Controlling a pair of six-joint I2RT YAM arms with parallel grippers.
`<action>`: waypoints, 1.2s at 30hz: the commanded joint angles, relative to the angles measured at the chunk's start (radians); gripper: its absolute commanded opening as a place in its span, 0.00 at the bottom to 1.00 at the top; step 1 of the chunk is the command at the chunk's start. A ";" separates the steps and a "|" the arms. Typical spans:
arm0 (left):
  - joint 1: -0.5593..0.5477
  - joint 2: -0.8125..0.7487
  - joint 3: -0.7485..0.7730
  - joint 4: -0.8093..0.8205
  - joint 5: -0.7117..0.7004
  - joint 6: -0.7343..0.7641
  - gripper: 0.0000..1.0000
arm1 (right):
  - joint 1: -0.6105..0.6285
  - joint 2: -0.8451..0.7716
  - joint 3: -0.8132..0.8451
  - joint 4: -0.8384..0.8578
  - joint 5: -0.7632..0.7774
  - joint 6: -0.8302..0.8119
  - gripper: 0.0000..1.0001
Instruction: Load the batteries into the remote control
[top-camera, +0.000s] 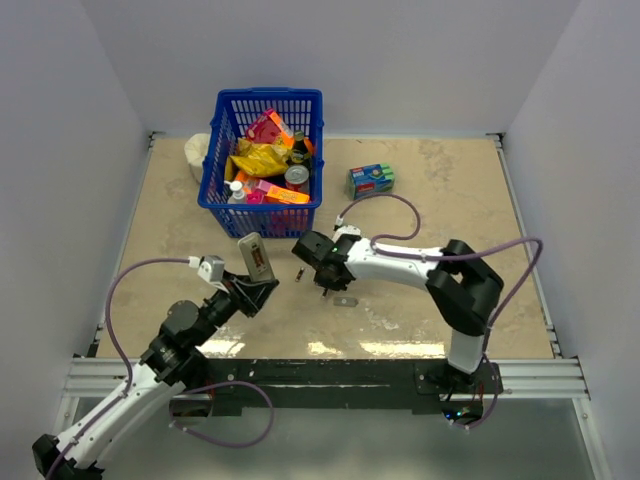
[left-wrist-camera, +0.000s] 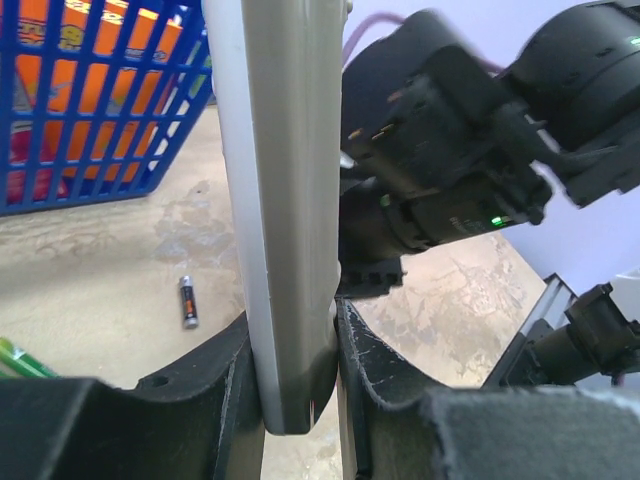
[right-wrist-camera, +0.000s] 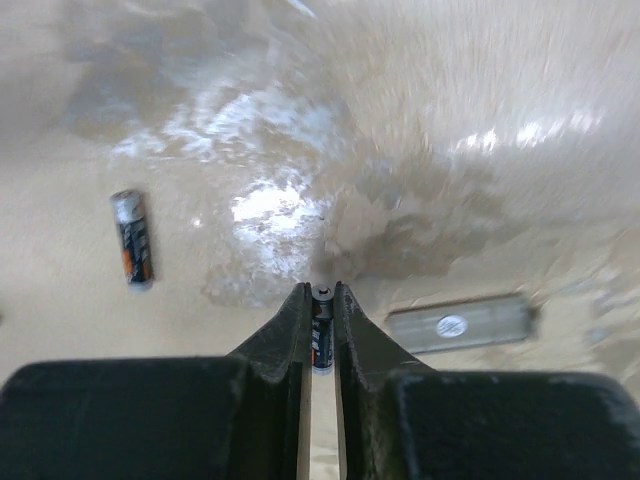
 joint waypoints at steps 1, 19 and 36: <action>0.004 0.036 -0.060 0.277 0.055 -0.045 0.00 | 0.005 -0.250 -0.106 0.218 0.135 -0.345 0.00; 0.003 0.414 0.035 0.515 0.138 -0.096 0.00 | 0.028 -0.687 -0.270 1.045 -0.155 -1.150 0.00; 0.004 0.437 0.041 0.539 0.078 -0.157 0.00 | 0.134 -0.569 -0.261 1.169 -0.226 -1.264 0.00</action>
